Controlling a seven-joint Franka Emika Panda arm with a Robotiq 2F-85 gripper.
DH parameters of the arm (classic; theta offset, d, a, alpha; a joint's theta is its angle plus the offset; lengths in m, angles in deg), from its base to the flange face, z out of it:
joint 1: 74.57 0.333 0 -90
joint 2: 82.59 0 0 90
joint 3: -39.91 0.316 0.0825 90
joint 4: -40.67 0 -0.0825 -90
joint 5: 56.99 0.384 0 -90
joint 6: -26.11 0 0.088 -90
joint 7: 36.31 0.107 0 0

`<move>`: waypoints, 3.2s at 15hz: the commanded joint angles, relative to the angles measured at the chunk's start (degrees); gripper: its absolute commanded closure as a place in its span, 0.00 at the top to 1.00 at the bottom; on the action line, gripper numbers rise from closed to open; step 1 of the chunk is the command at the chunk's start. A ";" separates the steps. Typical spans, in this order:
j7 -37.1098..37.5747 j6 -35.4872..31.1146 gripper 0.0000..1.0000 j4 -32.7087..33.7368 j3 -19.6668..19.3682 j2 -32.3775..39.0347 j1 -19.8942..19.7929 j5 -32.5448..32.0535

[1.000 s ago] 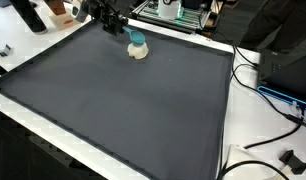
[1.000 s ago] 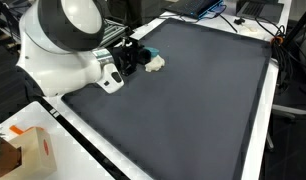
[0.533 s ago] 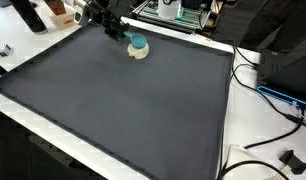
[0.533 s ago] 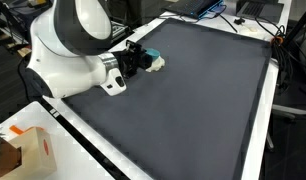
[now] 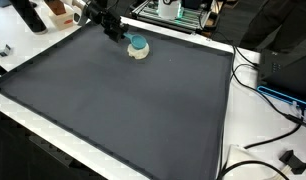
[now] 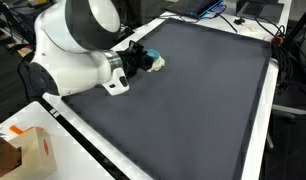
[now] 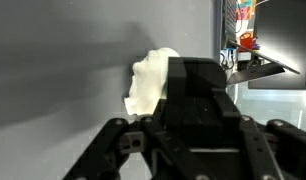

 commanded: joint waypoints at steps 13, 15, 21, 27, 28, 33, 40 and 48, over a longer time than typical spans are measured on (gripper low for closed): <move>-2.38 -2.50 0.25 3.56 1.10 5.13 -1.83 -3.74; -1.12 -2.93 0.25 3.21 0.92 4.91 -1.77 -3.74; -2.06 -3.94 0.25 2.03 1.08 2.46 -0.91 -5.85; -0.55 0.38 0.25 1.45 1.59 0.84 -1.95 -4.01; -0.60 0.36 0.25 1.31 1.55 0.59 -1.83 -4.28; -3.42 3.18 0.25 0.13 2.21 -2.35 -1.99 -5.27; -2.81 5.69 0.25 -3.05 2.00 -9.93 -0.92 -4.48; 12.89 -0.33 0.25 -6.83 1.71 -22.68 3.19 -5.34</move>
